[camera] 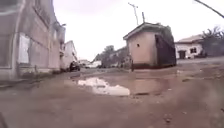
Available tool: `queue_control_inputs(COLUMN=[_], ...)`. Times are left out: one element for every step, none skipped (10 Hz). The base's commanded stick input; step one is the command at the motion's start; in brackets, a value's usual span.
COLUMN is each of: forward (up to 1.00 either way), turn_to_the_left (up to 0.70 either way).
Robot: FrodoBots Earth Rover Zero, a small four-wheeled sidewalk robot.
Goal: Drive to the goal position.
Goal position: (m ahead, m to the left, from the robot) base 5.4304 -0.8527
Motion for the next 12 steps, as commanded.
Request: queue_control_inputs(forward=[0.0, 0.0, 0.0, 0.0, 0.0, 0.0, 0.0, 0.0, 0.0, 0.0, 0.0, 0.0], turn_to_the_left=[0.85, 0.85, 0.85, 0.85, 0.85, 0.85, 0.85, 0.85, 0.85, 0.85, 0.85, 0.85])
